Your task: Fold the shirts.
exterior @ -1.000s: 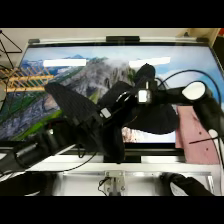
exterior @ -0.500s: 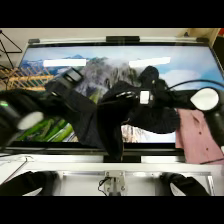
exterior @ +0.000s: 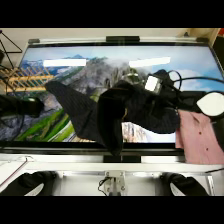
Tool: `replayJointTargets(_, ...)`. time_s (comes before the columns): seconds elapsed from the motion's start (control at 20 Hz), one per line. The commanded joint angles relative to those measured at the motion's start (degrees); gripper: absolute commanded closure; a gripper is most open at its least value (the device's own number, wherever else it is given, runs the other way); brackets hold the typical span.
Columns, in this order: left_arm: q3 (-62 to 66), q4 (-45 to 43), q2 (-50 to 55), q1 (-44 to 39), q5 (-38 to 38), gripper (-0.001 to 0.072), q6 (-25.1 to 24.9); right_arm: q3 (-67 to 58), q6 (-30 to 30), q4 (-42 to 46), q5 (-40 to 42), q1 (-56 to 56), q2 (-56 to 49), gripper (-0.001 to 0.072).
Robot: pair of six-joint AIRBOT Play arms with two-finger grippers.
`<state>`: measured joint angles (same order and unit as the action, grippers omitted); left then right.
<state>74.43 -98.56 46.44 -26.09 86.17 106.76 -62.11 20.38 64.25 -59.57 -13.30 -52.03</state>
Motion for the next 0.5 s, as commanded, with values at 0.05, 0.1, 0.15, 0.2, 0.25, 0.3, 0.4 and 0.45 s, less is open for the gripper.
replayJointTargets(0.05, -12.1, 22.6, -0.8, -4.9, -14.7, 0.0067, 11.1, 0.0, 6.9, 0.2, 0.0, 0.0, 0.2, 0.0625)
replayJointTargets(0.1, -16.0, 23.5, -0.1, -9.1, -20.5, 0.0067, 13.9, 0.0, 8.1, 0.2, 0.0, 0.0, 0.2, 0.0625)
replayJointTargets(0.15, -19.5, 23.5, 1.2, -13.8, -25.9, 0.0067, 17.4, 0.0, 8.6, 0.2, 0.0, 0.0, 0.2, 0.0625)
replayJointTargets(0.2, -21.9, 23.5, 2.8, -17.7, -30.6, 0.0066, 20.4, 0.0, 8.5, 0.2, 0.0, 0.0, 0.2, 0.0625)
replayJointTargets(0.25, -23.1, 23.5, 4.8, -21.4, -34.9, 0.0051, 22.0, 0.0, 8.5, 0.2, 0.0, 0.0, 0.2, 0.0625)
replayJointTargets(0.3, -23.2, 23.5, 7.0, -24.1, -37.7, 0.0041, 22.2, 0.0, 8.5, 0.2, 0.0, 0.0, 0.2, 0.0625)
replayJointTargets(0.4, -23.2, 23.4, 10.4, -26.6, -39.2, 0.0042, 23.1, 0.0, 8.6, 0.2, -0.5, 0.0, 0.2, 0.0625)
replayJointTargets(0.45, -23.2, 23.1, 11.6, -26.7, -38.4, 0.0042, 23.0, 0.0, 8.6, 0.2, -0.8, 0.0, 0.2, 0.0625)
